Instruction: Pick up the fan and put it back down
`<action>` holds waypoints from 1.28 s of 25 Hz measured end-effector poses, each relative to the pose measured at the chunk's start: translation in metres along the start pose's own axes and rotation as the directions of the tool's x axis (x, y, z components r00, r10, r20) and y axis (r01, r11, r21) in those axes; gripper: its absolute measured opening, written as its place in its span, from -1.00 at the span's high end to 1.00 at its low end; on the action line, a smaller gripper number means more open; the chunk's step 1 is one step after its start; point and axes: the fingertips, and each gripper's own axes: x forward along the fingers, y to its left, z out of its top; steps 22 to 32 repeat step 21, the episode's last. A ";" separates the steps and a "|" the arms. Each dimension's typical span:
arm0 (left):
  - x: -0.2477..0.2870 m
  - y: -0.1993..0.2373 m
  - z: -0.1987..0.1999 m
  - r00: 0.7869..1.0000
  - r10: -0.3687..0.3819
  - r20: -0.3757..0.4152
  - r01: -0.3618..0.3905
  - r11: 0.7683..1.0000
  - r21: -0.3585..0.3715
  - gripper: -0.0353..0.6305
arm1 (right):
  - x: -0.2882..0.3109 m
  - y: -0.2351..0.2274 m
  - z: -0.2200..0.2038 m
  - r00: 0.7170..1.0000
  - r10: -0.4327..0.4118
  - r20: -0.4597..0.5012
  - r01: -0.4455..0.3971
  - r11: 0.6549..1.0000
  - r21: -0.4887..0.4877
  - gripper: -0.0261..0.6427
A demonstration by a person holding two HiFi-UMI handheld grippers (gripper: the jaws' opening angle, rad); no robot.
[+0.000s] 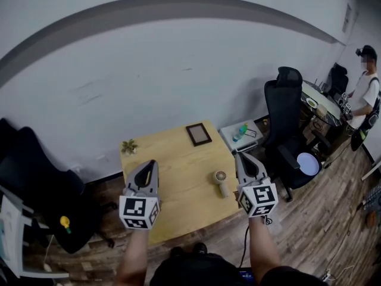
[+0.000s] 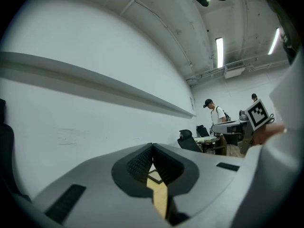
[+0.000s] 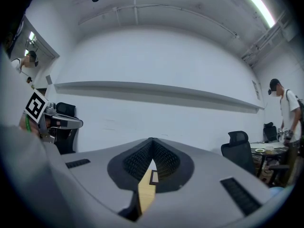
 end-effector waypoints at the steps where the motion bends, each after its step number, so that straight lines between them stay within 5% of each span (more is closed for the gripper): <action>1: 0.000 0.000 -0.001 1.000 0.001 -0.001 -0.001 1.000 0.000 0.82 | 0.000 0.000 0.000 1.000 0.001 0.000 -0.001 1.000 0.002 0.88; 32: 0.003 0.002 -0.003 1.000 0.006 -0.004 -0.006 1.000 0.001 0.82 | 0.002 0.000 0.000 1.000 0.024 0.017 -0.024 0.999 0.022 0.88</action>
